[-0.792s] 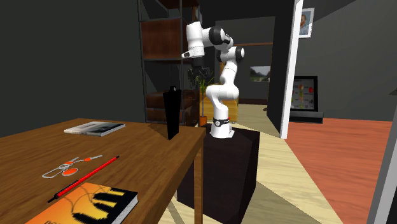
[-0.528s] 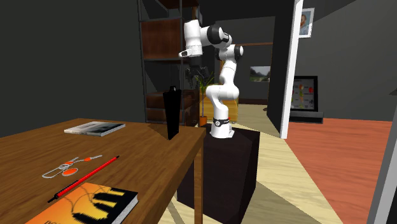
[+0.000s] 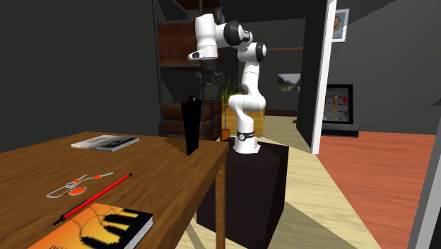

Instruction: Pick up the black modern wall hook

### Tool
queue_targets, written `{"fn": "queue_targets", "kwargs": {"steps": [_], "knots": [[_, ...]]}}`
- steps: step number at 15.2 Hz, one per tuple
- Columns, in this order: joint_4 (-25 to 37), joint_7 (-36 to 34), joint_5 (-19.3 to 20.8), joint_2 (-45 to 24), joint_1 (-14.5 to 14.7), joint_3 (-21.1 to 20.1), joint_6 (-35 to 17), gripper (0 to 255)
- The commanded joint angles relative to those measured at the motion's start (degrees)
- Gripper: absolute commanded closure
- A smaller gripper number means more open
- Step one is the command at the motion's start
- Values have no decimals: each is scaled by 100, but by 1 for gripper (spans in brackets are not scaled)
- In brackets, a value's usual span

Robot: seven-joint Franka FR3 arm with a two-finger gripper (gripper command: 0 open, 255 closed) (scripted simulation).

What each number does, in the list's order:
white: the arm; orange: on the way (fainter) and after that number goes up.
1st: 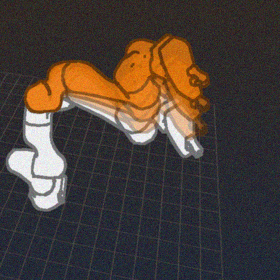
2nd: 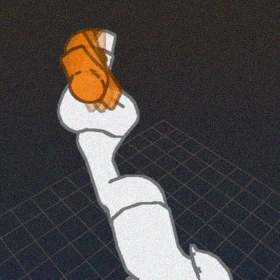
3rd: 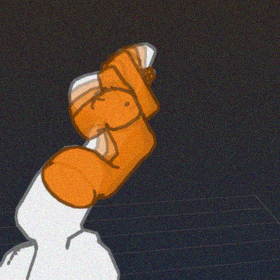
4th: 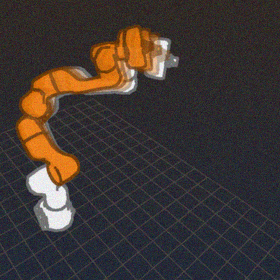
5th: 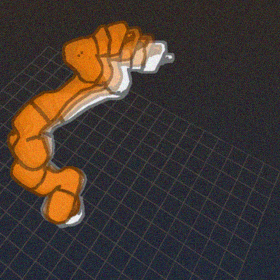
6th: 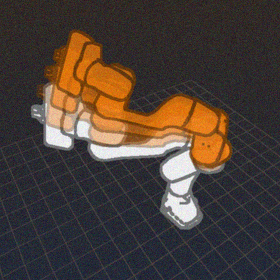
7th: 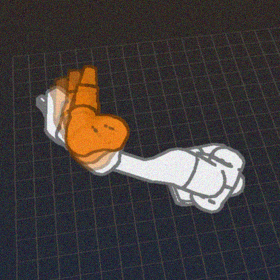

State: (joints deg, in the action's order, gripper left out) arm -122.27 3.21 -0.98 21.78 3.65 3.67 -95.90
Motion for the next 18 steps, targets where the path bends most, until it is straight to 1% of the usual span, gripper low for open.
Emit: {"fn": "queue_targets", "kwargs": {"steps": [1,5,9,15,18], "knots": [[412,112,-18,-419,63,-19,-56,0],[1281,328,-49,-1242,164,-65,-103,0],[2272,526,-71,-2074,249,-130,-41,0],[4068,780,-66,-3399,364,-255,286,0],[3776,785,-66,-3356,366,-256,37,0]]}}
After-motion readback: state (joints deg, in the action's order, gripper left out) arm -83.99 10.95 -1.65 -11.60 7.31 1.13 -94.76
